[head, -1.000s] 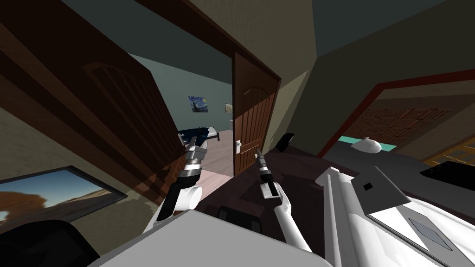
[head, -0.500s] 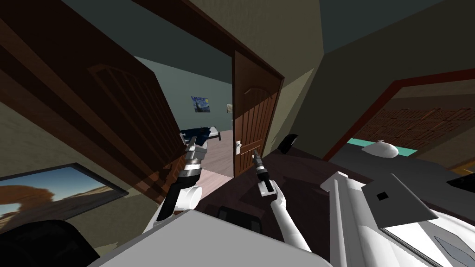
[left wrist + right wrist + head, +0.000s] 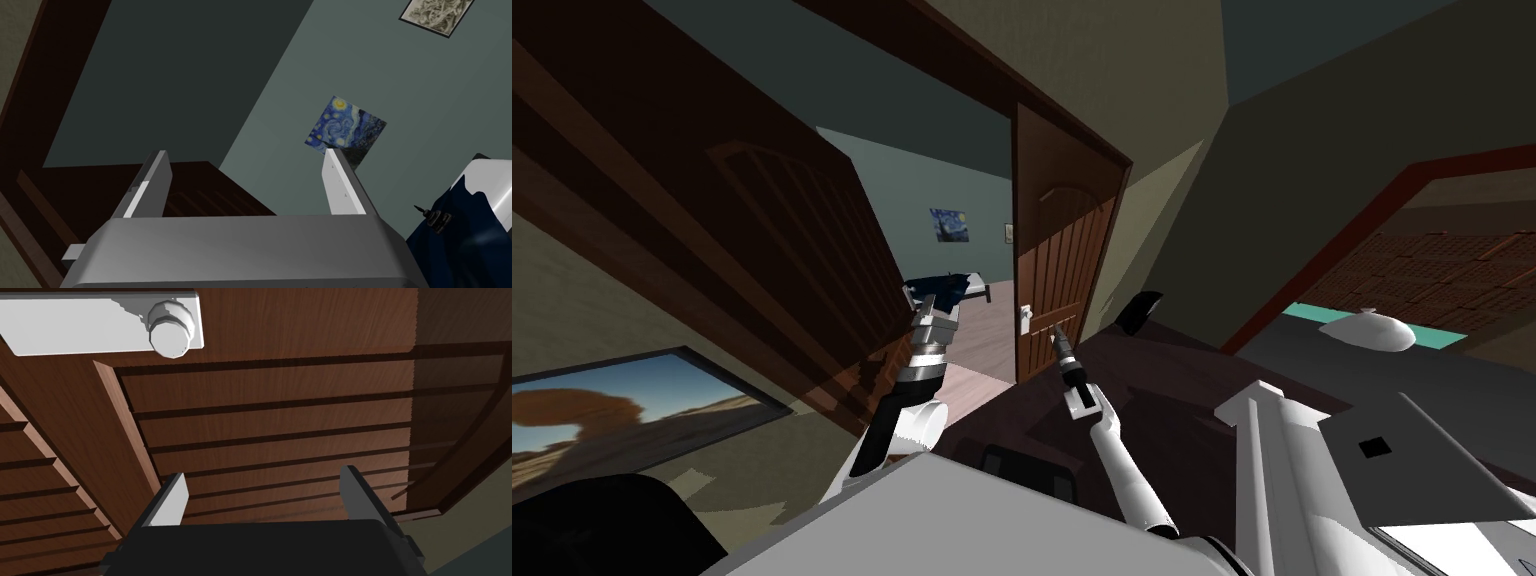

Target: Push the door open

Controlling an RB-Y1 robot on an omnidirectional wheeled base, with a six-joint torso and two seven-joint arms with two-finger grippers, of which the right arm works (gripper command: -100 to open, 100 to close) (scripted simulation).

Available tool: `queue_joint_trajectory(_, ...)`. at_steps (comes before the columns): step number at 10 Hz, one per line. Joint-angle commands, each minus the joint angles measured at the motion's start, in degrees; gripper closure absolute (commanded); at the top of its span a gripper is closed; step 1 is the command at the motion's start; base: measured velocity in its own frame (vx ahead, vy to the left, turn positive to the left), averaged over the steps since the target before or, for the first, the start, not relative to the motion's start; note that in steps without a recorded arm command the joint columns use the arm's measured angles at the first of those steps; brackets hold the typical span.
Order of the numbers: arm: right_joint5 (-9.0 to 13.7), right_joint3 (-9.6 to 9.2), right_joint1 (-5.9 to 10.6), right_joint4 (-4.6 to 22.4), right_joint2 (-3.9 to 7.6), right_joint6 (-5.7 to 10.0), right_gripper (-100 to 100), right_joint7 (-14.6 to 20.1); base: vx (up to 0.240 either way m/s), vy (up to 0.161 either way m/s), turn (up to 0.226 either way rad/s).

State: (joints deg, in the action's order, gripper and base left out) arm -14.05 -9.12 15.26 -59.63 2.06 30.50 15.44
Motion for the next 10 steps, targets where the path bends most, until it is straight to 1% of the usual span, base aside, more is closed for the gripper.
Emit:
queue_joint_trajectory(1,-0.7,-0.60,1.71,2.9,-0.26,-0.13,-100,1.2,0.051,-0.073,0.107)
queue_joint_trajectory(2,-1.1,-0.88,2.97,4.5,-0.50,-0.05,-100,1.8,0.059,-0.090,0.110)
queue_joint_trajectory(3,-1.5,-1.17,4.23,6.8,-0.74,0.04,-100,2.5,0.078,-0.087,0.114)
queue_joint_trajectory(4,-1.9,-1.45,5.48,8.5,-0.98,0.12,-100,3.1,0.076,-0.092,0.094)
queue_joint_trajectory(5,-1.9,-1.45,5.48,9.3,-0.98,0.12,-100,3.1,0.047,-0.057,0.037)
queue_joint_trajectory(7,-2.6,-1.94,7.68,13.0,-1.50,0.27,-100,4.2,0.038,-0.050,0.079)
queue_joint_trajectory(8,-3.0,-2.18,8.76,14.3,-1.76,0.34,-100,4.8,0.056,-0.068,0.082)
queue_joint_trajectory(9,-3.0,-2.18,8.76,14.8,-1.76,0.34,-100,4.8,0.040,-0.051,0.029)
queue_joint_trajectory(10,-3.3,-2.41,9.76,16.3,-2.02,0.41,-100,5.3,0.030,-0.042,0.044)
